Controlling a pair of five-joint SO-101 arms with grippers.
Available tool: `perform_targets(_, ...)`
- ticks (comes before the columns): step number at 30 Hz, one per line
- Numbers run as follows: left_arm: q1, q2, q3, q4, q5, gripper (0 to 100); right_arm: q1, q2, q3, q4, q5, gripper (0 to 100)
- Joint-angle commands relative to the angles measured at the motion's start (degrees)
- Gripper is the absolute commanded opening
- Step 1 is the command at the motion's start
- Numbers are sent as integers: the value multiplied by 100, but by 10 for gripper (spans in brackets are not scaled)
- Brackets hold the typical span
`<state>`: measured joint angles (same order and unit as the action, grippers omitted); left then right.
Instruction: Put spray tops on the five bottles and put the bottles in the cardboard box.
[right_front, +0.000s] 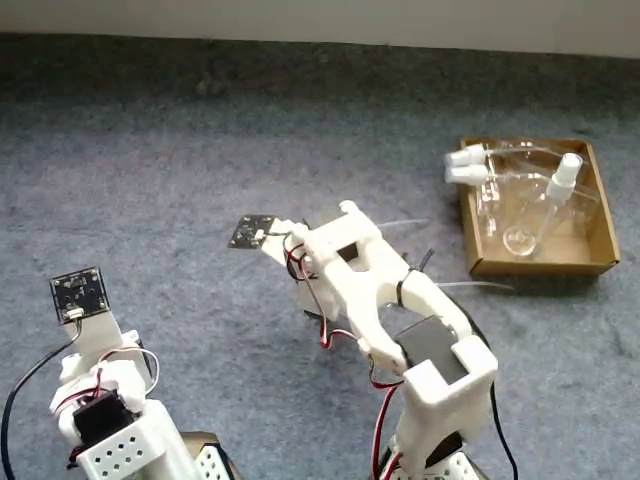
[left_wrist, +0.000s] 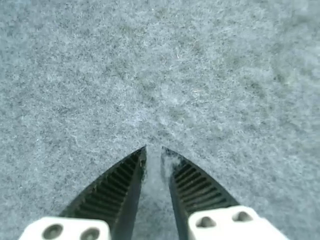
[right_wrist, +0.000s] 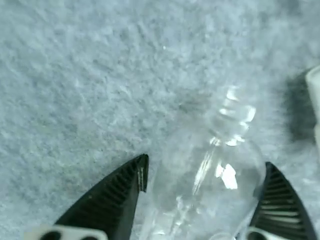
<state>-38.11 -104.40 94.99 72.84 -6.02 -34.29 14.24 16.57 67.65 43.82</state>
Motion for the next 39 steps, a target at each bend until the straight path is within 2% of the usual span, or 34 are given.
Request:
perform_targets(1, 163, -40, -31, -132, -44, 11, -22, -66, -286, 66, -229, 317)
perform_targets(4, 163, -40, -31, -132, -44, 11, -40, -48, -286, -110, -519, 315)
perform_targets(15, 163, -40, -31, -132, -44, 11, -22, -31, -251, -523, -519, 271)
perform_targets(24, 171, -40, -31, -132, -53, 11, -31, -31, -242, -365, -510, 267)
perform_targets(31, 171, -40, -31, -132, -53, 11, -57, -57, -242, -268, -527, 275)
perform_targets(36, 180, -40, -31, -132, -53, 11, -22, -57, -233, -286, -545, 338)
perform_targets(39, 180, -40, -31, -132, -53, 11, -22, -57, -233, -295, -545, 343)
